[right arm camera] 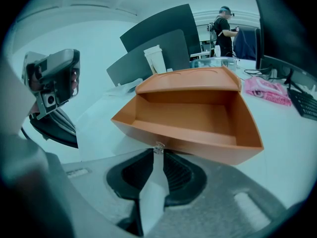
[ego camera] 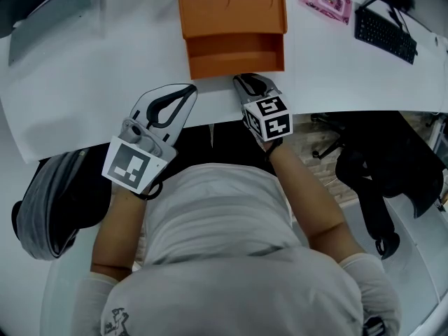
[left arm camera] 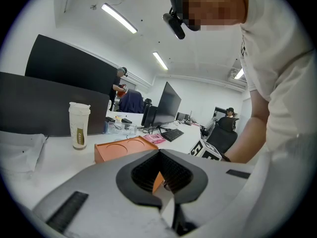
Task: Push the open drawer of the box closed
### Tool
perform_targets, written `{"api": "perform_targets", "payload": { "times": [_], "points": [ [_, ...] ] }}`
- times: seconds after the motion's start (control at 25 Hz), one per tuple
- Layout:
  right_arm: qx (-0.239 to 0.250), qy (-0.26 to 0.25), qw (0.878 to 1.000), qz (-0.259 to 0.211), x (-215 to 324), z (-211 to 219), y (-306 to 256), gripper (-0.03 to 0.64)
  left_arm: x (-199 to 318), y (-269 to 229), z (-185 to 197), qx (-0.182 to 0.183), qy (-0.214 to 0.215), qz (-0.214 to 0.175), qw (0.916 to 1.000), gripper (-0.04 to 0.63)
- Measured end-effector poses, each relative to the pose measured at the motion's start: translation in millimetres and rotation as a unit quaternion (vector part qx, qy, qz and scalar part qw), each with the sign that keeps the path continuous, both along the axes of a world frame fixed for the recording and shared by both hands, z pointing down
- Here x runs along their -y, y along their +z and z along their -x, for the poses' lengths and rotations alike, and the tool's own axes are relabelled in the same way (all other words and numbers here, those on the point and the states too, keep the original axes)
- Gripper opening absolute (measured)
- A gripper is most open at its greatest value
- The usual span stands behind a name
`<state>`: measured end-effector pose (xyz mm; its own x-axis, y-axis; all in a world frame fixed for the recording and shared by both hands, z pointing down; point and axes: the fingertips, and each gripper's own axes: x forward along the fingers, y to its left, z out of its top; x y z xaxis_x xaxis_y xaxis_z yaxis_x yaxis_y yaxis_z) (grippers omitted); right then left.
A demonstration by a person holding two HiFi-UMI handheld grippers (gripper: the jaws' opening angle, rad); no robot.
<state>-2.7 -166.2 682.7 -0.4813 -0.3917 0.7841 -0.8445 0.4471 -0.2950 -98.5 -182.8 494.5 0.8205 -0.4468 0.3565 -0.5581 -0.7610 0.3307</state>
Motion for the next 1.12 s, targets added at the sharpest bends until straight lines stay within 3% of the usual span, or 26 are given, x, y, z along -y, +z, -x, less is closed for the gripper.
{"api": "perform_targets", "payload": {
  "times": [1.12],
  "points": [
    [0.001, -0.009, 1.000, -0.007, 55, 6, -2, 0.064, 35, 3, 10, 0.004, -0.021, 0.002, 0.9998, -0.002]
  ]
}}
